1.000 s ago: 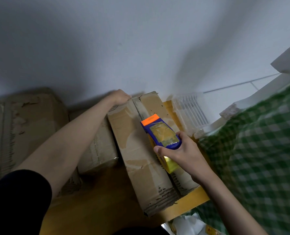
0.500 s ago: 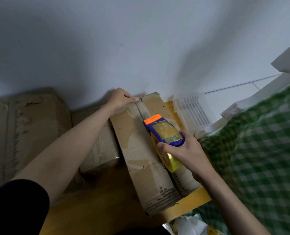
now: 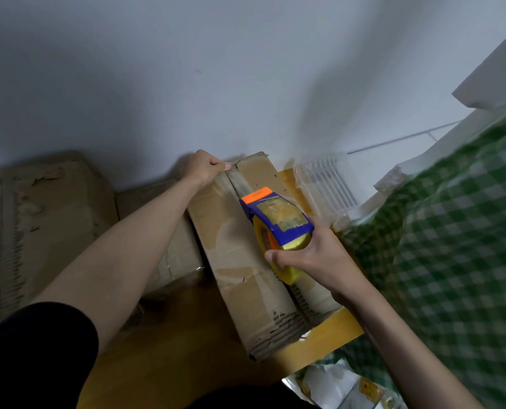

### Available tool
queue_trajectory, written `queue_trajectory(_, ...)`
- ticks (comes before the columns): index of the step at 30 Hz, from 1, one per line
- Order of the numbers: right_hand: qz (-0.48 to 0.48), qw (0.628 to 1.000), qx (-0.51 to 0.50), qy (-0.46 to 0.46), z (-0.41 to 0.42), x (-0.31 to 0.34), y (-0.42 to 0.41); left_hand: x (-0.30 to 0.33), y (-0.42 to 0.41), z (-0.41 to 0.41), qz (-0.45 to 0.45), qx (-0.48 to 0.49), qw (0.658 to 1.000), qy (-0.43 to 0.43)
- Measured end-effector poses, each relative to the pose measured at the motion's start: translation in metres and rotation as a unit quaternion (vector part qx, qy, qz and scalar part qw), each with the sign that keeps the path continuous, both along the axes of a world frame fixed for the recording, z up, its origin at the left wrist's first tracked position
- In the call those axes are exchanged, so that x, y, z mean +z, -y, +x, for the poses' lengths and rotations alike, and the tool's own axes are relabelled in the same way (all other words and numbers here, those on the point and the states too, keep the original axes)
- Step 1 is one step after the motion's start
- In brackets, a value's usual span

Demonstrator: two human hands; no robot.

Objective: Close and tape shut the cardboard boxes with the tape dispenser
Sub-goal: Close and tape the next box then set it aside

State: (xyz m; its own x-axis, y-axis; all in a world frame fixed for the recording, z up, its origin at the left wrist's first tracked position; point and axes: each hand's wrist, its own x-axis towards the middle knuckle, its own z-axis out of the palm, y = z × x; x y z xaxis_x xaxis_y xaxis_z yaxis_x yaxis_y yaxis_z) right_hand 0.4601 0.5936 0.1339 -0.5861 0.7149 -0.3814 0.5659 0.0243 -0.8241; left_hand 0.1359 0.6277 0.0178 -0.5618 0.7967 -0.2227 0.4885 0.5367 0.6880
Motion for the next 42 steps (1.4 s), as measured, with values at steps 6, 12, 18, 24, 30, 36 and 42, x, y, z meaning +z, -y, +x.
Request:
queue_trajectory(6,-0.002,1.000,0.011,0.011,0.032,0.008,0.008,0.004,0.000,0.006,-0.011,0.051,0.998,-0.035)
queue_trajectory(12,-0.033,0.999,-0.030,0.017,0.101,0.021,0.029,0.009,0.000,0.015,-0.007,0.068,0.996,-0.057)
queue_trajectory(18,0.010,0.998,-0.055,0.001,0.119,0.024,0.053,-0.001,0.011,0.025,0.090,0.014,0.993,-0.080)
queue_trajectory(24,0.029,0.997,-0.071,-0.027,0.114,0.029,0.064,-0.005,0.039,0.026,0.121,-0.187,0.959,-0.174)
queue_trajectory(30,0.066,0.996,-0.061,0.006,0.106,0.030,0.069,-0.007,0.060,0.037,0.043,-0.364,0.890,-0.271)
queue_trajectory(36,0.089,0.994,-0.054,0.035,0.102,0.025,0.078,-0.011,0.069,0.044,-0.009,-0.381,0.873,-0.305)
queue_trajectory(42,0.098,0.993,-0.067,0.027,0.102,0.014,0.088,-0.011,0.083,0.072,-0.025,-0.375,0.876,-0.303)
